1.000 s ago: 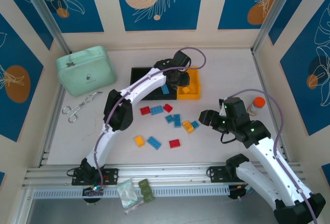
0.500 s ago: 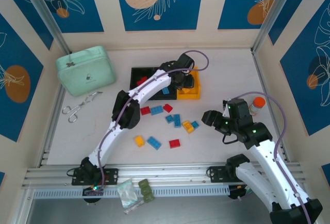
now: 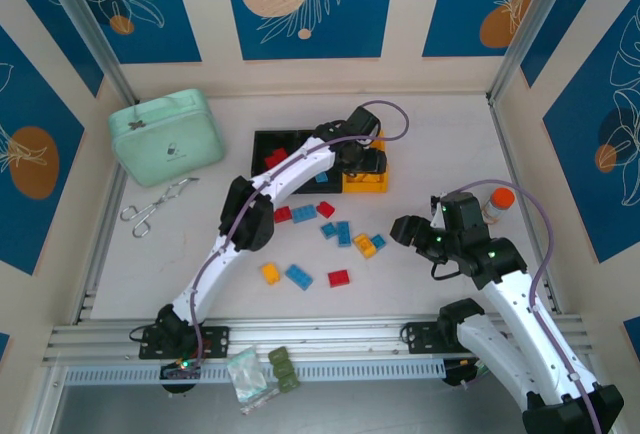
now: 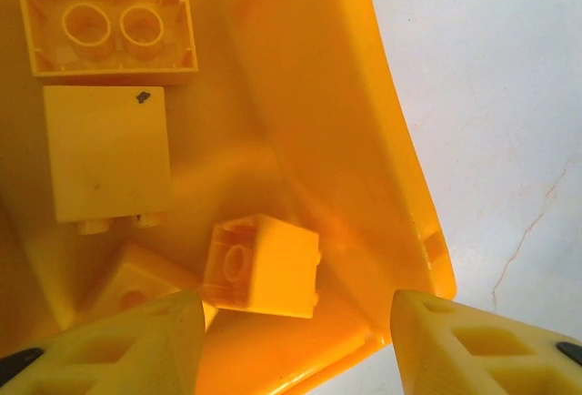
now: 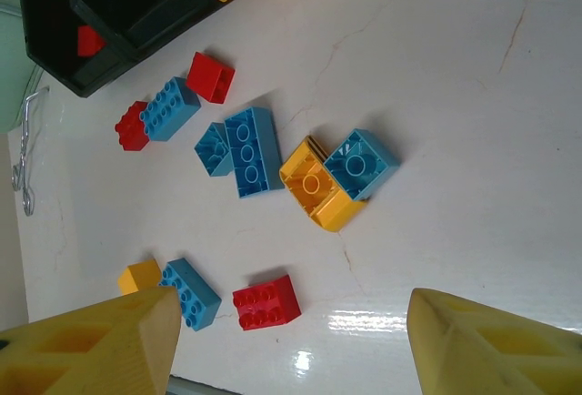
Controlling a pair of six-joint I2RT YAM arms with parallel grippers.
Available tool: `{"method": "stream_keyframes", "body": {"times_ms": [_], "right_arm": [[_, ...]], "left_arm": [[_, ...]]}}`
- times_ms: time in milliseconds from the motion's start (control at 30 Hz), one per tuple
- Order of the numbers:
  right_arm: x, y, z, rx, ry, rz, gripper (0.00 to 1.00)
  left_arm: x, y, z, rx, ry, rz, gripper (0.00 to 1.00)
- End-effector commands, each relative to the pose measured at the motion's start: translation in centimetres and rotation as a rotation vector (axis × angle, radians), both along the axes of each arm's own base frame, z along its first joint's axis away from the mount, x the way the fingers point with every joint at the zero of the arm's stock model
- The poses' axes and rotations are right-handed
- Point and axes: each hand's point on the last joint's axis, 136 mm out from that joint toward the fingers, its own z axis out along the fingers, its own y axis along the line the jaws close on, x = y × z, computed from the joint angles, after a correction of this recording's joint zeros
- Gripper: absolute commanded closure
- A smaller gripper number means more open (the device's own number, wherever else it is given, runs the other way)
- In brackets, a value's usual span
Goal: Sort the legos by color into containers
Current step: Place the lego in the container, then pick up the lego from the center of the table.
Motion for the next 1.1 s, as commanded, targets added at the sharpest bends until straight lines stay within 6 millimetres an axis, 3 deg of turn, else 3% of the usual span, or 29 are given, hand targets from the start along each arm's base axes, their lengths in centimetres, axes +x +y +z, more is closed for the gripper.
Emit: {"method": "stream_keyframes", "body": {"times_ms": [0,233,467,800,1067], "right_arm": [[-0.2,0.3,0.0,0.026,0.010,0.003,0.33],[-0.2,0.2,0.2,0.020,0.015,0.002,0.33],[-0.4,0.3,-1.2,-0.034,0.075,0.008,0.33],[0.8,3.8,-2.5,-0.153,0.099,0.113,0.34],[3.4,8.3,-3.8,-0.236,0.123,0.236,0.34]], "left_arm": [[-0.9,-0.6,4.1,-0.043,-0.044,-0.036,0.45],[-3.7,0.5,9.0,-0.096,-0.086,-0.088,0.45],[-9.1,4.1,9.4,-0.139,-0.048,-0.142,0.44],[-18.4,14.8,3.6,-0.105,0.051,-0.015,0.43],[-23.0,22.0,0.2,-0.093,0.082,0.172,0.42]]}}
